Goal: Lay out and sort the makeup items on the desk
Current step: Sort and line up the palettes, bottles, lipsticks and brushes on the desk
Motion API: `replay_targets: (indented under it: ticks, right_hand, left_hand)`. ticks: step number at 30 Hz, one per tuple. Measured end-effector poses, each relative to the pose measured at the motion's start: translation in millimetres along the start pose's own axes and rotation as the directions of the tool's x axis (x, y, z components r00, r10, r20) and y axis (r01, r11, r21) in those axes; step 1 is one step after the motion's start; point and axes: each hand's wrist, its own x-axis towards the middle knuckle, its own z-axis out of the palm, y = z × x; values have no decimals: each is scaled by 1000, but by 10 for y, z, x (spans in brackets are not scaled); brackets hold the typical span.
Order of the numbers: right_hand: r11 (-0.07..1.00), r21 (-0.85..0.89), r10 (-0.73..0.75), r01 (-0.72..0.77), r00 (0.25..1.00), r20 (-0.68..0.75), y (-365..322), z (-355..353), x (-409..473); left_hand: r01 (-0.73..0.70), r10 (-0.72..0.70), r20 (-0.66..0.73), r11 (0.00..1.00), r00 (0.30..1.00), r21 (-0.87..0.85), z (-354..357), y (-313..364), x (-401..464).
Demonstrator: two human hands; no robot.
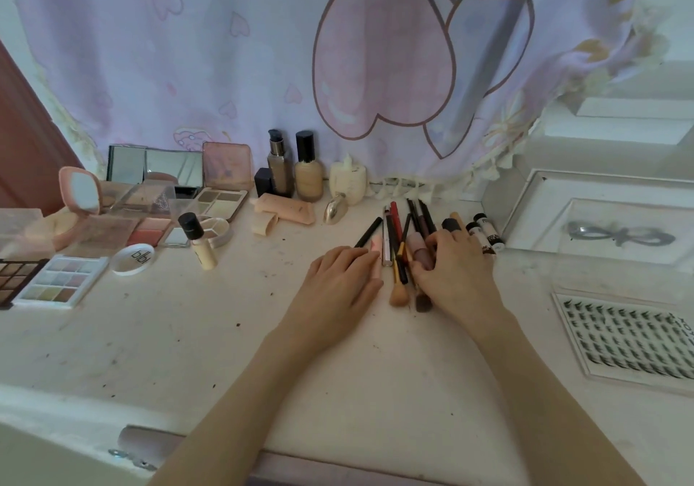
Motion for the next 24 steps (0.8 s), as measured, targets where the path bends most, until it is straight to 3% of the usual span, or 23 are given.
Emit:
replay_targets:
  ticks: [7,17,20,22,24]
  right_hand:
    - [979,-204,1,-9,999,-39,-80,-17,-61]
    - [980,-198,-1,-12,998,-65,-69,41,-26]
    - [999,-41,-22,14,978,-207,-13,37,-9]
    - [977,200,-11,77,950,-312,2,-17,-22]
    - [882,449,-11,144,958,-285,-48,-84,-76]
  left_hand:
    - [-15,15,-25,1000,1000,-4,-10,-5,-50]
    - [-9,9,4,999,1000,-32,-37,-6,-75]
    - [-23,23,0,999,1000,-33,-21,-26,-77]
    - [-22,22,8,999,1000,-44,-8,-34,-76]
    - [12,-12,8,994,1000,-111,-3,-33,-68]
